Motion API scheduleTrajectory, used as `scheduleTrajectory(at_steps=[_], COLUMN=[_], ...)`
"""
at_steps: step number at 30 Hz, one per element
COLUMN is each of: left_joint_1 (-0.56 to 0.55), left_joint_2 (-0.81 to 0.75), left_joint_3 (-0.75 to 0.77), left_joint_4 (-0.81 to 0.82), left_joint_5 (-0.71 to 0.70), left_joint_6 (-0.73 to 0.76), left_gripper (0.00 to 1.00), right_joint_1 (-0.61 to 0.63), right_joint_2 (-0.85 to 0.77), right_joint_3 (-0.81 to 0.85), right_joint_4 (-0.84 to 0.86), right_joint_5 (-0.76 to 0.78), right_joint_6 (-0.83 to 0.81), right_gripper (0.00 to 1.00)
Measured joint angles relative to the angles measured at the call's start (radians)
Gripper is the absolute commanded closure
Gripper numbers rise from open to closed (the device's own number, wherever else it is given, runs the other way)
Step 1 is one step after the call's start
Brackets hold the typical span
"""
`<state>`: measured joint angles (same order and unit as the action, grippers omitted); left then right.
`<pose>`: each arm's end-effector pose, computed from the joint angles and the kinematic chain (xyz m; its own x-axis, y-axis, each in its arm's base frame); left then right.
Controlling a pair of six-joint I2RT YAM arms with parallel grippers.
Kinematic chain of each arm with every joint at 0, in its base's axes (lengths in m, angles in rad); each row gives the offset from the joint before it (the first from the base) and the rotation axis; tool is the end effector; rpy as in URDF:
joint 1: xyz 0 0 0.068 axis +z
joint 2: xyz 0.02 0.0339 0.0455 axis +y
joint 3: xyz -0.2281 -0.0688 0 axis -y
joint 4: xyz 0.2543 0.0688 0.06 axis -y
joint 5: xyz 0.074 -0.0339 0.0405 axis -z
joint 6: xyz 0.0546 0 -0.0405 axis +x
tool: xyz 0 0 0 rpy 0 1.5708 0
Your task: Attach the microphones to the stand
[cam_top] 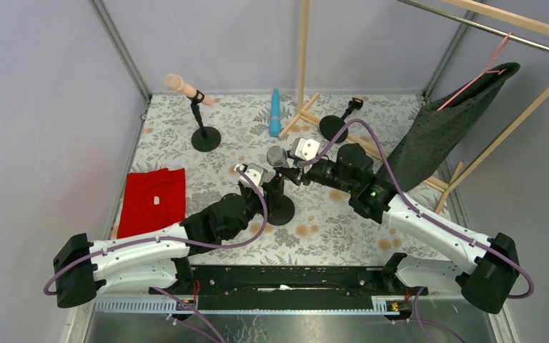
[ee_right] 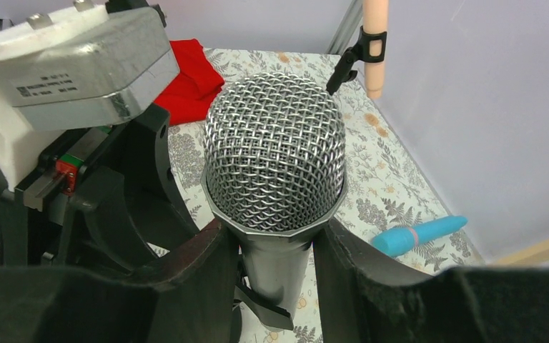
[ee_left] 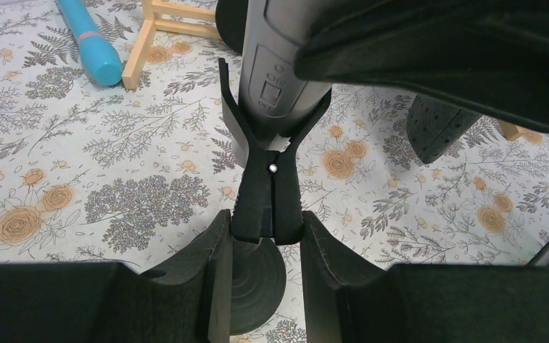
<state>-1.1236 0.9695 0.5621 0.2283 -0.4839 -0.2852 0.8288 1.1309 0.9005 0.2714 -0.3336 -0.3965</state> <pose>0.1391 -0.2312 0.2341 -0.2428 -0.0697 -0.9676 0.5543 0.8086 -0.1973 0.1961 0.2403 0.3254 0.3799 -0.1256 -0.9165 -0.8357 0.3782 -0.3982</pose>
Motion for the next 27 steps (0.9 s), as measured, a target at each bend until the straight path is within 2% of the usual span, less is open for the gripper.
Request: scheduleTrajectory(at_steps=[6, 9, 11, 15, 20, 25, 27], left_joint_1=[0.000, 0.000, -0.001, -0.001, 0.001, 0.002, 0.002], left_joint_2=[-0.008, -0.013, -0.014, -0.015, -0.015, -0.016, -0.020], left_joint_3=[-0.006, -0.011, -0.013, -0.013, -0.014, -0.014, -0.014], left_joint_4=[-0.001, -0.001, 0.001, 0.000, -0.004, -0.010, -0.010], left_joint_5=[-0.002, -0.002, -0.002, -0.004, -0.021, -0.032, -0.036], left_joint_6=[0.000, 0.000, 0.000, 0.001, -0.001, -0.003, -0.003], left_gripper=[0.92, 0.80, 0.66, 0.47, 0.32, 0.12, 0.02], right_joint_1=[0.000, 0.000, 0.000, 0.000, 0.000, 0.000, 0.000], right_joint_2=[0.018, 0.024, 0.026, 0.026, 0.026, 0.026, 0.026], right_joint_3=[0.000, 0.000, 0.000, 0.000, 0.000, 0.000, 0.000], right_joint_4=[-0.008, -0.014, -0.019, -0.021, -0.021, -0.021, -0.021], right_joint_5=[0.011, 0.016, 0.018, 0.019, 0.021, 0.022, 0.022], right_joint_6=[0.000, 0.001, 0.001, 0.002, 0.005, 0.008, 0.009], right_gripper=[1.00, 1.00, 1.00, 1.00, 1.00, 0.92, 0.86])
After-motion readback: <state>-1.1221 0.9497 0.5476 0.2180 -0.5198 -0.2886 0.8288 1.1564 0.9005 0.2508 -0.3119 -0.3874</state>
